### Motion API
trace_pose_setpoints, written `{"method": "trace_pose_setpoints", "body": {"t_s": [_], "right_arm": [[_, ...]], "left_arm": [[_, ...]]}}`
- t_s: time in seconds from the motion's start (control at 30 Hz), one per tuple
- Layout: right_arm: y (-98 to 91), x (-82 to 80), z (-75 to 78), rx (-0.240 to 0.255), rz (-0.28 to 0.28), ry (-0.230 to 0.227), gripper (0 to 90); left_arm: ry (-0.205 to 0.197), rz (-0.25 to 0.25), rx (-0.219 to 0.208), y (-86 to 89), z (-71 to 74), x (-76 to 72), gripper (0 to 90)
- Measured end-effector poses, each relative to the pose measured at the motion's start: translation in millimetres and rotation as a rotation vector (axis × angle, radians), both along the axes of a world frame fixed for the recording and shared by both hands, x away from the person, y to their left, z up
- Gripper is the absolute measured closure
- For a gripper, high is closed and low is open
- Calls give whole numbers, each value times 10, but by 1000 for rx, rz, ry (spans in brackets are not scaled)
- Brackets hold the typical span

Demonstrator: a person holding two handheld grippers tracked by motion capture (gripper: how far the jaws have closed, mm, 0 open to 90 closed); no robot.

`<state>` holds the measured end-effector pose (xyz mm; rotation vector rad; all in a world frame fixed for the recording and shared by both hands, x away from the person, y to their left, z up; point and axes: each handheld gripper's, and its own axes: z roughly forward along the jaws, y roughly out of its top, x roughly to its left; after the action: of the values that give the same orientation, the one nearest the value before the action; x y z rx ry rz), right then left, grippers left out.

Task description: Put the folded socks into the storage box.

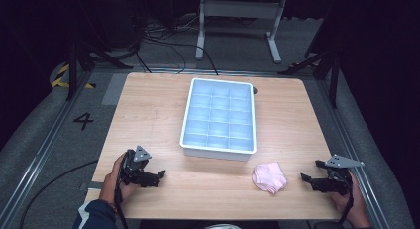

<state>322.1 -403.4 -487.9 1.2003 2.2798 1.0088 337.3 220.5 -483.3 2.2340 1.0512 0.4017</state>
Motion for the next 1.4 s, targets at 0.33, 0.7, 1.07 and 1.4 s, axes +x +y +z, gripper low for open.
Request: {"method": "trace_pose_setpoints", "body": {"t_s": [0.33,0.7,1.07,1.4], "right_arm": [[-2,1,0,-1,0,1,144],[13,-3,1,-5,-9,4,134],[42,-37,-2,-6,60,7,109],[40,-13,-2,-9,85,14,88]], "left_arm": [[8,-20,-12,16,-6,-1,0],[13,-23,-18,54,-7,-38,0],[13,-33,-14,65,-6,-38,0],[16,-21,-12,63,-3,-51,1]]}}
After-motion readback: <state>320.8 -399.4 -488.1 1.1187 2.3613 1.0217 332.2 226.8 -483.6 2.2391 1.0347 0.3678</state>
